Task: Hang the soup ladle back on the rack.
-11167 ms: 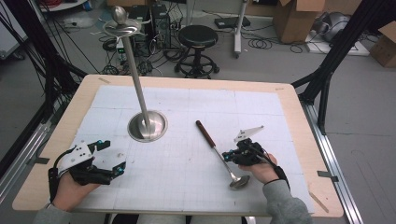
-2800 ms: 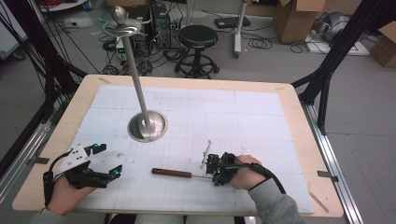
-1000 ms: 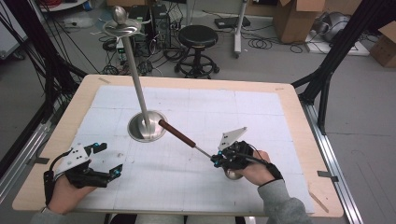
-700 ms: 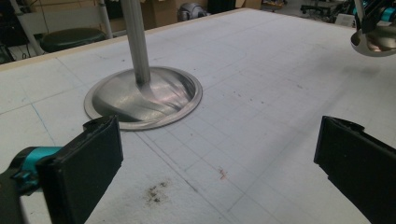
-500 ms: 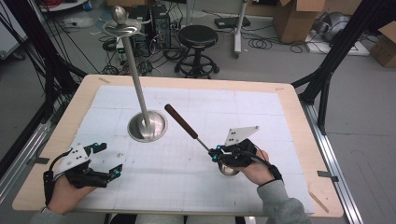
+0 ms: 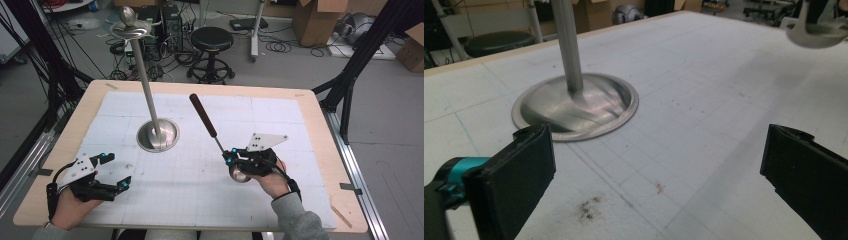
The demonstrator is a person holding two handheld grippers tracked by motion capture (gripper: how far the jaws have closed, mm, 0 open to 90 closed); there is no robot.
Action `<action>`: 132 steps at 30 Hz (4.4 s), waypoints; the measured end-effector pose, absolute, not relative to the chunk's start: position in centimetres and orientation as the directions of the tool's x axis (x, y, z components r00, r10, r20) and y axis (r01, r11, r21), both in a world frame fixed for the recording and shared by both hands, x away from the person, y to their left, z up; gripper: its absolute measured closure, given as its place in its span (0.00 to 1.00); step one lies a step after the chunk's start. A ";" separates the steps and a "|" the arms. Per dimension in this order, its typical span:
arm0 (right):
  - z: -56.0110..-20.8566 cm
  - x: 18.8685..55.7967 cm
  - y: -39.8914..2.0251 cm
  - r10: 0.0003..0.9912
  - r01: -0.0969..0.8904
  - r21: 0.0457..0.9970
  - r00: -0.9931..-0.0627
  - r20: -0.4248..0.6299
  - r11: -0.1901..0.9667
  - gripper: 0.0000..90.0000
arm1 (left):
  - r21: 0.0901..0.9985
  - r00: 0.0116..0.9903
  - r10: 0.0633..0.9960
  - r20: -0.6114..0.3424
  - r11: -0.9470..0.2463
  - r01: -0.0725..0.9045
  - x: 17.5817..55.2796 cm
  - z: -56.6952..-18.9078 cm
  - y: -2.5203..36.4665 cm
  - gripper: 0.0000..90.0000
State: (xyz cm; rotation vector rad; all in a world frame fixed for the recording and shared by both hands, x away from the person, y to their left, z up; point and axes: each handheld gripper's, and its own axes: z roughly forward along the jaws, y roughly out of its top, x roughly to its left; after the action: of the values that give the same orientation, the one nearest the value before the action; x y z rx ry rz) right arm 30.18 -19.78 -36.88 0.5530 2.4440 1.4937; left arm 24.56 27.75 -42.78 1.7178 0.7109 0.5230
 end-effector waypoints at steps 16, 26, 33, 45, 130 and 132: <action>-36.9 30.9 -17.7 0.443 0.170 0.928 -0.896 0.007 0.330 0.94 | 0.966 0.720 0.694 -0.026 -0.168 0.197 24.5 -42.8 27.4 0.02; -36.4 32.0 -16.5 0.439 0.155 0.945 -0.898 0.014 0.288 0.94 | 0.965 0.715 0.699 -0.030 -0.167 0.203 24.6 -42.9 27.5 0.02; -36.1 32.7 -15.4 0.461 0.158 0.956 -0.887 0.028 0.246 0.94 | 0.964 0.714 0.699 -0.023 -0.175 0.202 24.5 -42.9 27.5 0.02; -34.6 34.0 -13.0 0.473 0.164 0.957 -0.880 0.032 0.241 0.94 | 0.964 0.716 0.698 -0.021 -0.176 0.200 24.5 -42.9 27.4 0.02; -30.4 38.3 -6.0 0.540 0.146 0.953 -0.842 -0.021 0.265 0.94 | 0.958 0.709 0.705 -0.011 -0.196 0.210 24.1 -43.0 27.5 0.02; -30.4 38.4 -5.9 0.537 0.144 0.953 -0.843 -0.022 0.265 0.94 | 0.958 0.704 0.710 -0.008 -0.196 0.208 24.1 -43.0 27.5 0.02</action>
State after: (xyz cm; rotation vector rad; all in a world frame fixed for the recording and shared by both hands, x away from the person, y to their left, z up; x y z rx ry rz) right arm 38.35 -5.90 -30.43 0.6226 2.2007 1.6015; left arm 24.09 27.55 -43.00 1.7482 0.7343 0.5365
